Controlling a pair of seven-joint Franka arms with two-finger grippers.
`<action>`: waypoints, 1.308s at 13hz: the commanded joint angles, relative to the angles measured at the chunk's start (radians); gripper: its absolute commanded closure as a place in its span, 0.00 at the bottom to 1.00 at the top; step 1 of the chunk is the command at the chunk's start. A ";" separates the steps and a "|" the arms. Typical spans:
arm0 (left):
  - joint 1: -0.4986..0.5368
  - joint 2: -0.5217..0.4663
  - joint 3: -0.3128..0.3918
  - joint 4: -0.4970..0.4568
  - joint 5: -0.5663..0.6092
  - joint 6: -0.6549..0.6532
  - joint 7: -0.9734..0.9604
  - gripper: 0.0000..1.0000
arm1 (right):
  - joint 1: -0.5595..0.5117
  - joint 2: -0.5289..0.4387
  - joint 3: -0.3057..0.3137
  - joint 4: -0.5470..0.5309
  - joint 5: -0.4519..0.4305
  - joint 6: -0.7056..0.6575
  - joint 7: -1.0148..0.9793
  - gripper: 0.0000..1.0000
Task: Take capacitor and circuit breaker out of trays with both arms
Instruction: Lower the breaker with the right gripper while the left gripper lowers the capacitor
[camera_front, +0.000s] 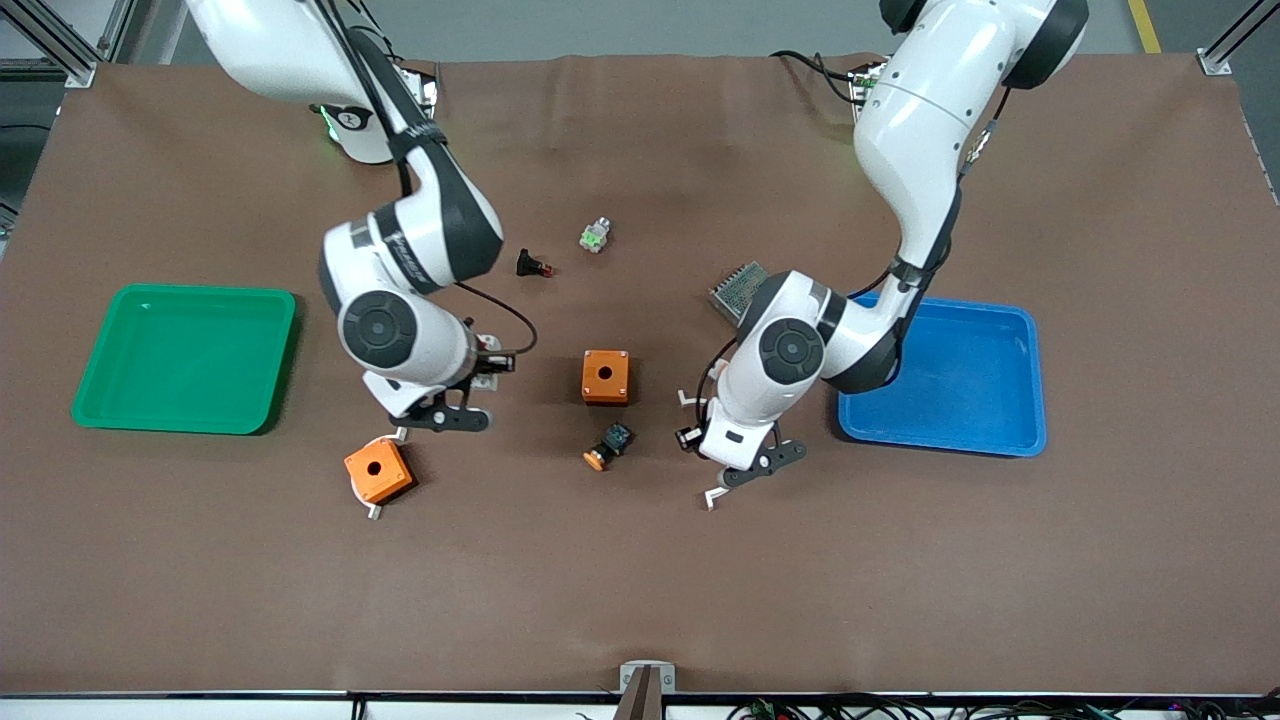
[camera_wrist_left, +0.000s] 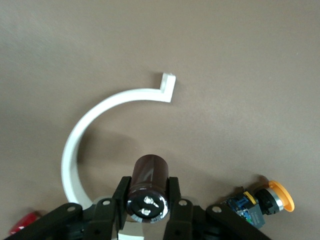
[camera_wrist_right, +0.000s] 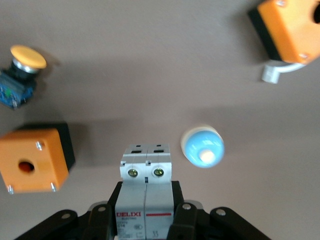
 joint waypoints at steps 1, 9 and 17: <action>-0.020 0.056 0.006 0.064 -0.016 0.030 -0.034 0.81 | 0.021 0.088 -0.014 0.044 0.029 0.073 0.020 1.00; -0.027 0.073 0.011 0.069 -0.015 0.070 -0.028 0.36 | 0.022 0.161 -0.014 0.039 0.031 0.168 0.021 0.95; 0.061 -0.146 0.035 0.046 0.036 -0.159 0.007 0.00 | 0.024 0.186 -0.016 0.033 0.028 0.194 0.020 0.01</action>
